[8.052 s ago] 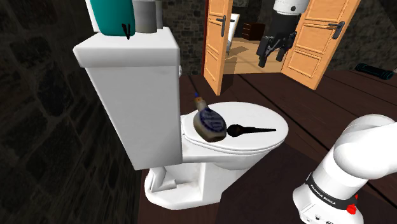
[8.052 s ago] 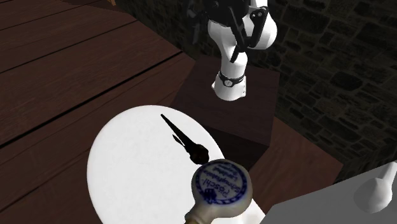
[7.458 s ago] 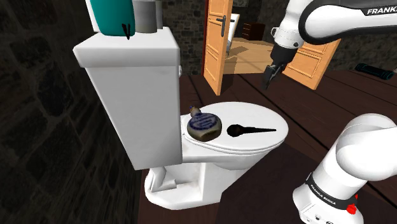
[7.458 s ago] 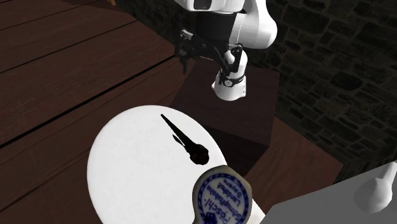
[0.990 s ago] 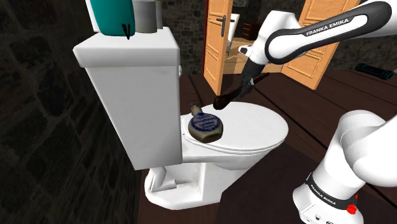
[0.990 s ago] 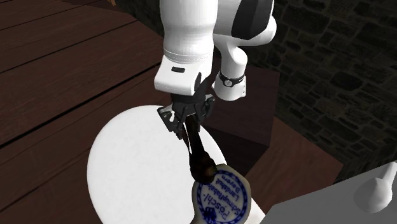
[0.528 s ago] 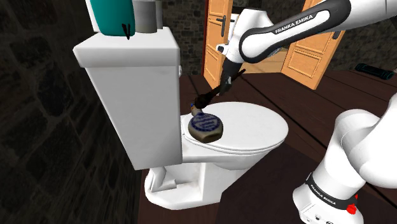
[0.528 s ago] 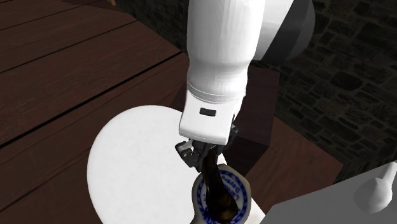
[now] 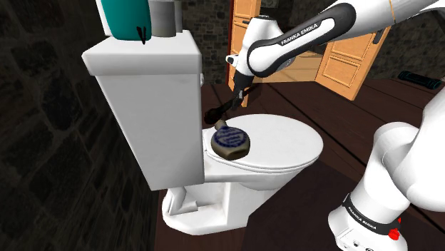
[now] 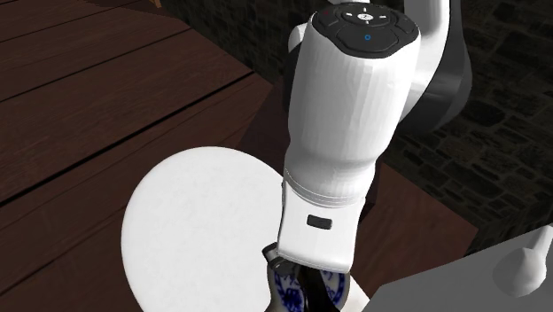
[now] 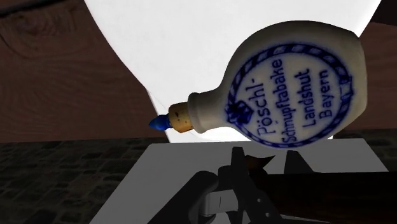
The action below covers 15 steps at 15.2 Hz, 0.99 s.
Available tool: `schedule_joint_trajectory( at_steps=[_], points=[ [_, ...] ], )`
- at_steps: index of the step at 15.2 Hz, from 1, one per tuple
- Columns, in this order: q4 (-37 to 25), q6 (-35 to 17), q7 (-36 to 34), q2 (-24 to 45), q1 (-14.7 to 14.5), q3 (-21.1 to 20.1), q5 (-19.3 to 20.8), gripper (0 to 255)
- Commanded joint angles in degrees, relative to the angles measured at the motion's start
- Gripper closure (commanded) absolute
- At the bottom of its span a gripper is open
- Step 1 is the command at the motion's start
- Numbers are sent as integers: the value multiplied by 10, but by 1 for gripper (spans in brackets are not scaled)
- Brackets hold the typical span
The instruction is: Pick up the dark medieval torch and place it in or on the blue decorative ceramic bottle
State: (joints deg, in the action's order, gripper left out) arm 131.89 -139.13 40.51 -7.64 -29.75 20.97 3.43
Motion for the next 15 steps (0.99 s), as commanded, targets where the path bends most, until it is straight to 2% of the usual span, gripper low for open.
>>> schedule_joint_trajectory(
  at_steps=[1,8,15],
  points=[
    [9,-18,3,9,0,2,-4,255],
    [33,-74,16,42,-2,6,-22,255],
    [34,-76,17,44,-2,6,-23,255]
  ],
)
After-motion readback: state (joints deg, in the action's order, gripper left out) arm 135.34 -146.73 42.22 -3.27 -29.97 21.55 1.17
